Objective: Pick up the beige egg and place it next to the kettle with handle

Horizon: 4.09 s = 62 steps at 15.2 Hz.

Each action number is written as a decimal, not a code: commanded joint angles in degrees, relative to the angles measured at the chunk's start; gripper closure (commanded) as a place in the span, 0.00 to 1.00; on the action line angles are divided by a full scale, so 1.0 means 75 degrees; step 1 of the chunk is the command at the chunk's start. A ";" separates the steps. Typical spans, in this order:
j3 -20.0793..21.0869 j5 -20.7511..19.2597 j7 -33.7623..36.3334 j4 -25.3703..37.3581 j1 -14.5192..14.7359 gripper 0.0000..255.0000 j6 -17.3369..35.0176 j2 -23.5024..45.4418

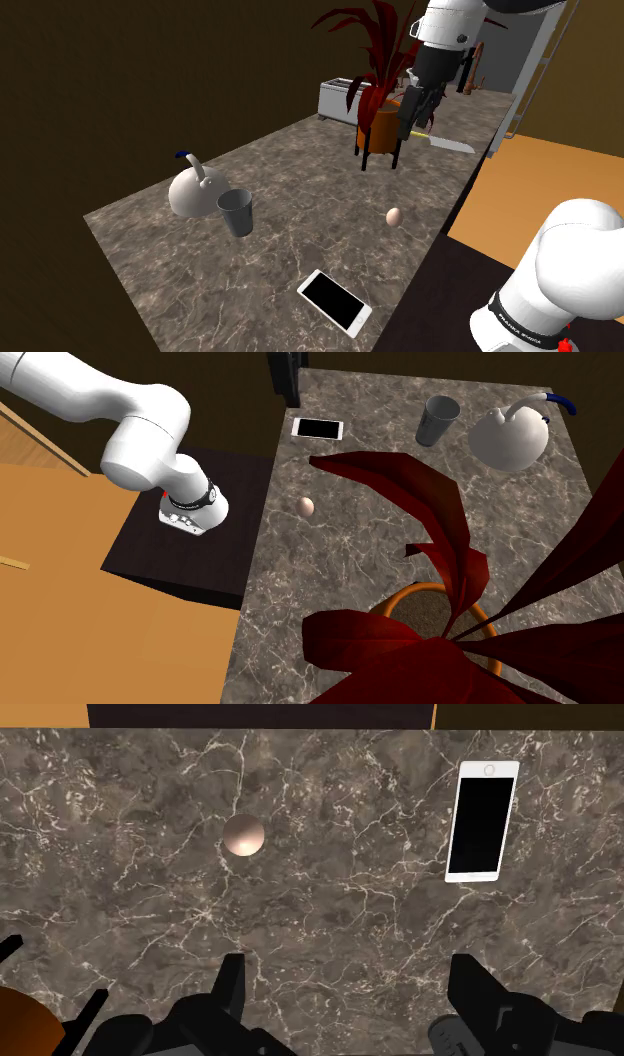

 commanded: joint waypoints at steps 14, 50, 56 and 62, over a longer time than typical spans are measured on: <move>0.0214 -0.0513 -0.0115 -0.3981 -0.0267 0.00 0.3656 -0.0925; 0.0380 -0.1007 -0.0045 -0.5671 -0.0805 1.00 0.7288 0.0649; 0.0304 -0.0964 -0.0134 -0.5318 -0.0743 1.00 0.6340 0.0054; 0.0248 -0.0943 -0.0205 -0.4892 -0.0713 1.00 0.5488 -0.0373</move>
